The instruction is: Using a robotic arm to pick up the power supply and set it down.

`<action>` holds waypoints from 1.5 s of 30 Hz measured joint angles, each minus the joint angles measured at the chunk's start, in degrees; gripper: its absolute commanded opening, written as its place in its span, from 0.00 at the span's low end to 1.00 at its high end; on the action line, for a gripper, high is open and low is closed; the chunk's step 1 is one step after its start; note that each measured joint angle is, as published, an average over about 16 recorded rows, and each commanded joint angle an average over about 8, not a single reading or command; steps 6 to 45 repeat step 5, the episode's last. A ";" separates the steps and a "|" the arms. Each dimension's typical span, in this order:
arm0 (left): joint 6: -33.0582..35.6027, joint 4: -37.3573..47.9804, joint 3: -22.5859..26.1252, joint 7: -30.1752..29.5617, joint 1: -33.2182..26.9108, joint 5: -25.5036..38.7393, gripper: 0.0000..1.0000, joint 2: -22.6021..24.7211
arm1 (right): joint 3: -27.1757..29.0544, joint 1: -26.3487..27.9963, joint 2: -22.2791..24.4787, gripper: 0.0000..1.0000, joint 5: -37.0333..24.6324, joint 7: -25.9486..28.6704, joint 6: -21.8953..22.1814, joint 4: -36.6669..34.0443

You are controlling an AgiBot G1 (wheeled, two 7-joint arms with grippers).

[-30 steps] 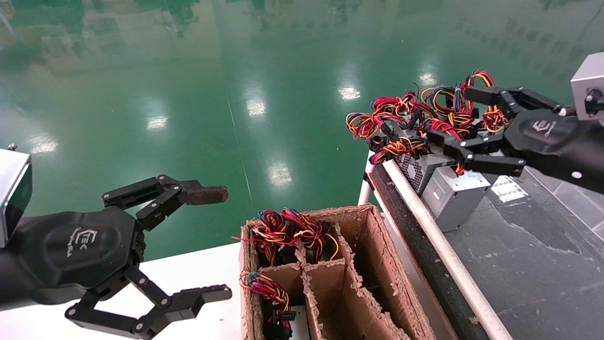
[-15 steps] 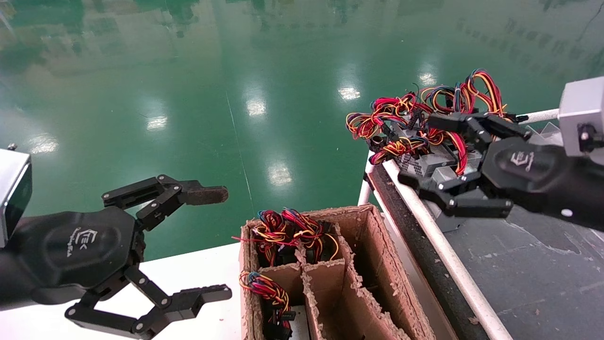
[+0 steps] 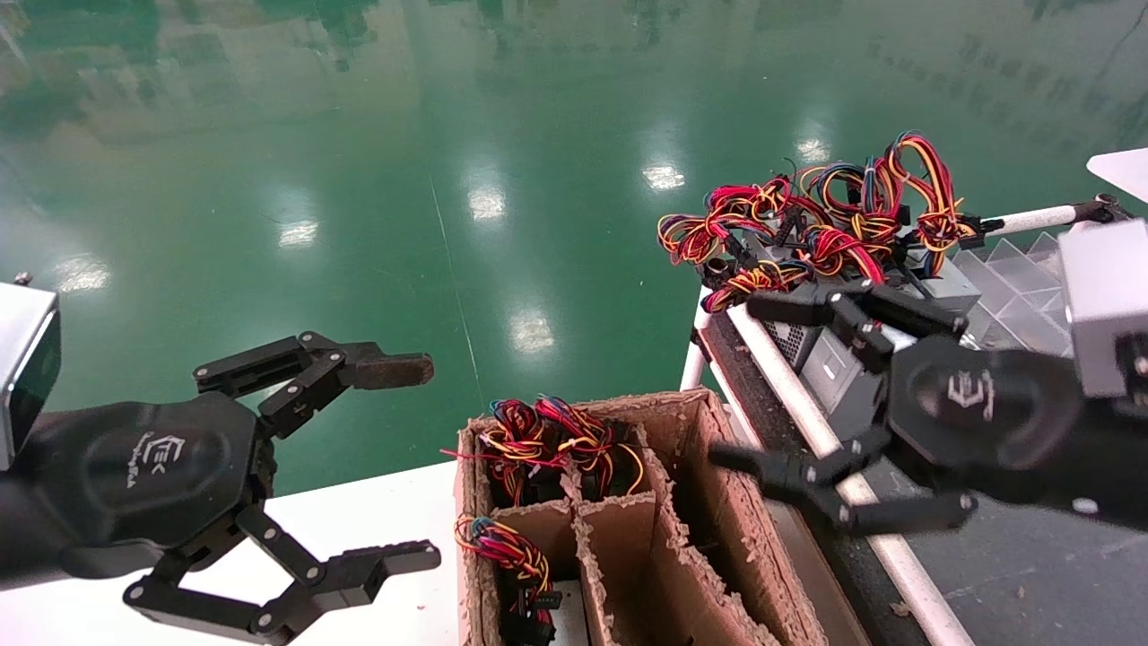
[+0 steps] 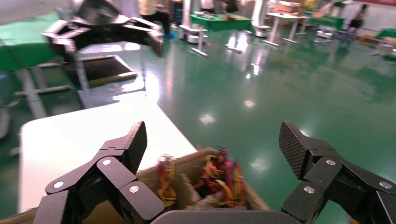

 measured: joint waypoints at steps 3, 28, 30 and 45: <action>0.00 0.00 0.00 0.00 0.00 0.00 1.00 0.00 | -0.05 -0.30 0.07 1.00 0.55 0.17 -0.68 0.55; 0.00 0.00 0.00 0.00 0.00 0.00 1.00 0.00 | -0.08 -0.50 0.11 1.00 0.90 0.28 -1.14 0.90; 0.00 0.00 0.00 0.00 0.00 0.00 1.00 0.00 | -0.08 -0.50 0.11 1.00 0.90 0.28 -1.14 0.90; 0.00 0.00 0.00 0.00 0.00 0.00 1.00 0.00 | -0.08 -0.50 0.11 1.00 0.90 0.28 -1.14 0.90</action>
